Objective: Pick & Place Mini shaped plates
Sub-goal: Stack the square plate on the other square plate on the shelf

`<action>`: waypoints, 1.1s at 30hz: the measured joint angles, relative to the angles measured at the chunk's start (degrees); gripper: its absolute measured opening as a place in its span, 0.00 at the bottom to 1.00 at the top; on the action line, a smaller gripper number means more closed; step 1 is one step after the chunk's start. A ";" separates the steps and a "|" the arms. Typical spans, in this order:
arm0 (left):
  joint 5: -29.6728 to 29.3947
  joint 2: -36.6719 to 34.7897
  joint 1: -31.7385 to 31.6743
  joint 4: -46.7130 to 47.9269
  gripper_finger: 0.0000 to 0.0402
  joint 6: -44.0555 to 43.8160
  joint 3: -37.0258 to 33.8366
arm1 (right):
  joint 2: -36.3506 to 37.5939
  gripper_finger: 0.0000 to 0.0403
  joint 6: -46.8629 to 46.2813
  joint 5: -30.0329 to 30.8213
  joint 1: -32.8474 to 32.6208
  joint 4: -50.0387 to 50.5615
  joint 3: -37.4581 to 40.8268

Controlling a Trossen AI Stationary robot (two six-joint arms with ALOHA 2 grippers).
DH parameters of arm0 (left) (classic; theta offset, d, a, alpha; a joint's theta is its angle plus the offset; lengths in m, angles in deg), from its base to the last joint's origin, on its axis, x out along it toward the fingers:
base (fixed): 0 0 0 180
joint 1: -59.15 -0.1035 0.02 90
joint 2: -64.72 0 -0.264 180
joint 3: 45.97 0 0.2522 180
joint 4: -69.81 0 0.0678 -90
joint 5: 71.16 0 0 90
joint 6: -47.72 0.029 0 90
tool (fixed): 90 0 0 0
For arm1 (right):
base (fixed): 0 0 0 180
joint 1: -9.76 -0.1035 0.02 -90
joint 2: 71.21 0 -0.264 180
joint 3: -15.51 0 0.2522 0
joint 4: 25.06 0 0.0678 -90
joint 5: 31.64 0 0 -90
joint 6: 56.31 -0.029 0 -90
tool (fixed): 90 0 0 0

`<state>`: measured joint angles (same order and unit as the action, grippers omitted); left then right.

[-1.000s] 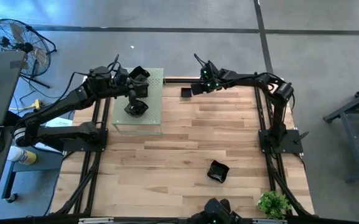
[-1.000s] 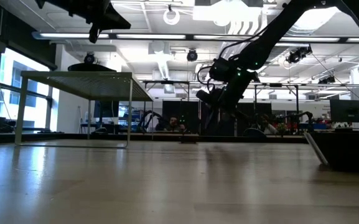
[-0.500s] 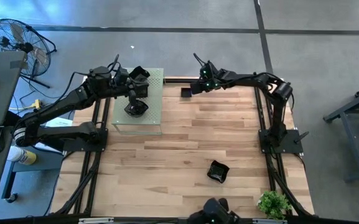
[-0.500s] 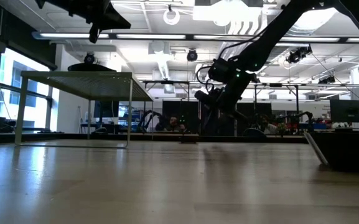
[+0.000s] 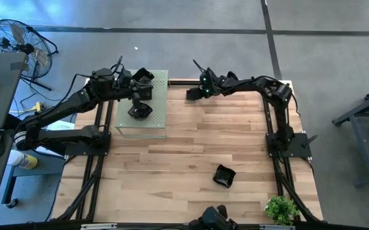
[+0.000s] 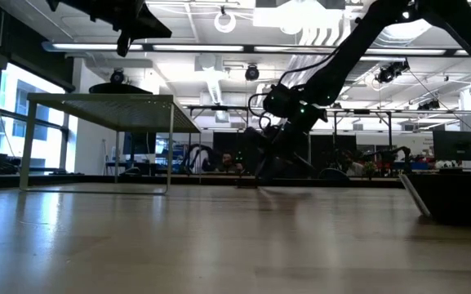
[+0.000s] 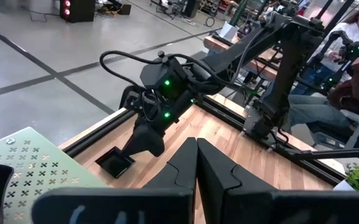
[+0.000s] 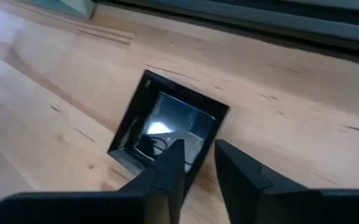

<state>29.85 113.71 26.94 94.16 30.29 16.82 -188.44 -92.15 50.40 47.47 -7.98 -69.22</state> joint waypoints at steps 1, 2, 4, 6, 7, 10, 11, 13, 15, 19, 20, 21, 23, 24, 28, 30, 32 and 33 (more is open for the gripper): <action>0.00 -0.02 0.00 0.02 0.00 -0.02 0.00 | 0.00 0.20 -0.11 0.01 0.00 0.02 -0.01; 0.00 0.00 0.00 0.00 0.00 -0.08 0.00 | 0.00 0.17 -0.13 -0.07 0.00 0.26 0.01; -0.02 -0.01 0.00 0.01 0.00 -0.44 0.00 | 0.00 0.12 0.13 -0.09 0.00 0.26 0.01; -0.03 0.00 0.00 0.00 0.00 -0.44 0.00 | 0.00 0.06 0.14 -0.27 0.00 0.28 0.01; -0.03 -0.01 0.00 0.00 0.00 -0.44 0.00 | 0.00 0.04 0.18 -0.36 0.00 0.29 0.01; -0.03 -0.01 0.00 0.00 0.00 -0.44 0.00 | 0.02 0.01 0.27 -0.63 0.00 0.21 0.01; -0.04 0.00 0.00 0.00 0.00 -0.44 0.00 | 0.02 0.02 0.26 -0.96 0.00 0.24 0.01; -0.04 -0.01 0.00 0.00 0.00 -0.44 0.00 | 0.02 0.02 0.29 -1.68 0.00 0.37 0.01; -0.04 -0.01 0.00 0.02 0.00 -0.74 0.00 | 0.47 0.02 0.31 -1.80 0.00 1.11 0.02; 0.68 -0.01 0.00 0.03 0.00 -1.29 0.00 | 2.72 0.01 1.25 -1.87 -0.05 1.63 0.05; 0.87 -0.01 0.00 0.03 0.00 -1.39 0.00 | 3.48 0.01 1.39 -1.89 -0.17 2.07 0.05; 1.09 0.00 0.00 0.05 0.00 -1.58 0.00 | 4.29 0.01 1.69 -1.85 -0.28 2.80 0.05; 1.36 -0.01 0.00 0.12 0.00 -2.30 0.00 | 5.65 0.01 2.81 -1.47 -0.83 4.31 0.05; 1.42 0.00 0.00 0.19 0.00 -2.36 0.00 | 6.18 0.00 3.41 -1.46 -1.10 5.00 0.05; 1.46 -0.02 0.00 0.31 0.00 -2.36 0.00 | 6.73 0.01 3.54 -1.86 -2.60 9.59 0.08; 1.46 -0.01 -0.01 0.33 0.00 -2.36 0.00 | 6.73 0.00 3.56 -1.26 -3.85 12.67 0.12; 1.64 -0.01 0.00 0.33 0.00 -2.36 0.00 | 6.73 0.00 3.29 -0.28 -5.40 15.69 0.12; 1.66 -0.02 0.00 0.34 0.00 -2.37 0.00 | 6.73 0.00 2.89 -0.08 -6.19 17.03 0.12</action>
<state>31.51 113.69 26.94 94.50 27.93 16.82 -181.71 -89.26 50.32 41.28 9.06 -69.10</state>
